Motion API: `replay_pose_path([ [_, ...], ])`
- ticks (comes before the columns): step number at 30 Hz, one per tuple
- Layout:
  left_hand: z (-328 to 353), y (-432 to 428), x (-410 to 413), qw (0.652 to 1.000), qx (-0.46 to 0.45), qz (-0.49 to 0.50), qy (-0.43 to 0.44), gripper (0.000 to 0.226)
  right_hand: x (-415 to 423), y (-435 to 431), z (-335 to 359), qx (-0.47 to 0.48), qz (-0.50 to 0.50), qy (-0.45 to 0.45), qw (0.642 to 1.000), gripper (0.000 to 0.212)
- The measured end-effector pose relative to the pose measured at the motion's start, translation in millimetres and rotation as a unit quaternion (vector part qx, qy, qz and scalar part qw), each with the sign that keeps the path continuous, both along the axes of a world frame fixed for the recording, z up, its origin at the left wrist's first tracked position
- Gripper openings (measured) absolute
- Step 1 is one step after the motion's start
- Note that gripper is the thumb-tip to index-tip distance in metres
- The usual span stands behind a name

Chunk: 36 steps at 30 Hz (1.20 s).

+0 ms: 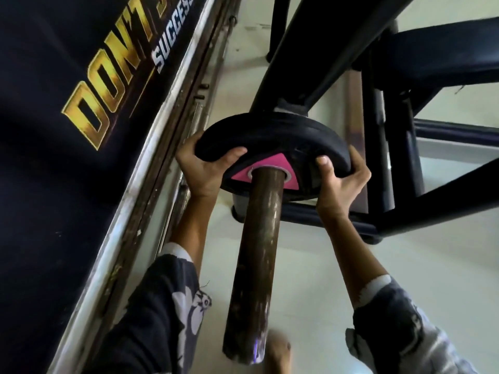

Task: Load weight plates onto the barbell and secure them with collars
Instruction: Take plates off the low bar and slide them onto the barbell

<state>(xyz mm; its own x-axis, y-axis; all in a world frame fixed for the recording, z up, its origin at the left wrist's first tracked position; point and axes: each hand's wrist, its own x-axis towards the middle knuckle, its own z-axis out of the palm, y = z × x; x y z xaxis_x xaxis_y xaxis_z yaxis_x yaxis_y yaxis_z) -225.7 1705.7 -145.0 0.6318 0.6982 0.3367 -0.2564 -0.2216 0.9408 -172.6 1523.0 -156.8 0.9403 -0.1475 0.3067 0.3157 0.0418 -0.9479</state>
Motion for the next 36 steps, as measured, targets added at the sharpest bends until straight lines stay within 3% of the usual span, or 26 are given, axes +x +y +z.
replay_pose_path([
  [5, -5, -20, -62, 1.0, 0.009, 0.009, -0.016, 0.04, -62, -12, -6, 0.018, -0.004, -0.025, 1.0, 0.048],
  [9, -8, -31, -123, 0.999, 0.03, 0.026, -0.018, 0.036, -126, -27, -8, 0.026, 0.002, -0.044, 0.999, 0.015],
  [14, -17, -54, -216, 1.0, -0.001, 0.017, -0.009, 0.036, -212, -54, -4, -0.005, 0.014, -0.014, 1.0, 0.017],
  [17, -7, -68, -269, 0.999, -0.029, 0.011, 0.045, 0.036, -268, -66, 10, -0.02, -0.006, 0.057, 0.998, 0.022],
  [20, 23, -87, -309, 0.997, -0.024, 0.005, 0.074, 0.032, -311, -85, 40, -0.02, 0.001, 0.089, 0.996, 0.03],
  [22, 57, -103, -329, 0.998, -0.013, -0.003, 0.062, 0.026, -330, -103, 73, -0.019, 0.008, 0.089, 0.996, 0.026],
  [26, 143, -148, -360, 1.0, 0.015, -0.017, 0.013, 0.016, -357, -149, 157, -0.014, -0.03, 0.069, 0.997, 0.045],
  [33, 272, -264, -376, 0.993, 0.026, -0.08, -0.077, 0.022, -383, -264, 286, -0.05, -0.101, -0.018, 0.993, 0.018],
  [36, 302, -318, -367, 0.991, 0.009, -0.082, -0.103, 0.039, -381, -322, 320, -0.065, -0.141, -0.052, 0.987, 0.033],
])
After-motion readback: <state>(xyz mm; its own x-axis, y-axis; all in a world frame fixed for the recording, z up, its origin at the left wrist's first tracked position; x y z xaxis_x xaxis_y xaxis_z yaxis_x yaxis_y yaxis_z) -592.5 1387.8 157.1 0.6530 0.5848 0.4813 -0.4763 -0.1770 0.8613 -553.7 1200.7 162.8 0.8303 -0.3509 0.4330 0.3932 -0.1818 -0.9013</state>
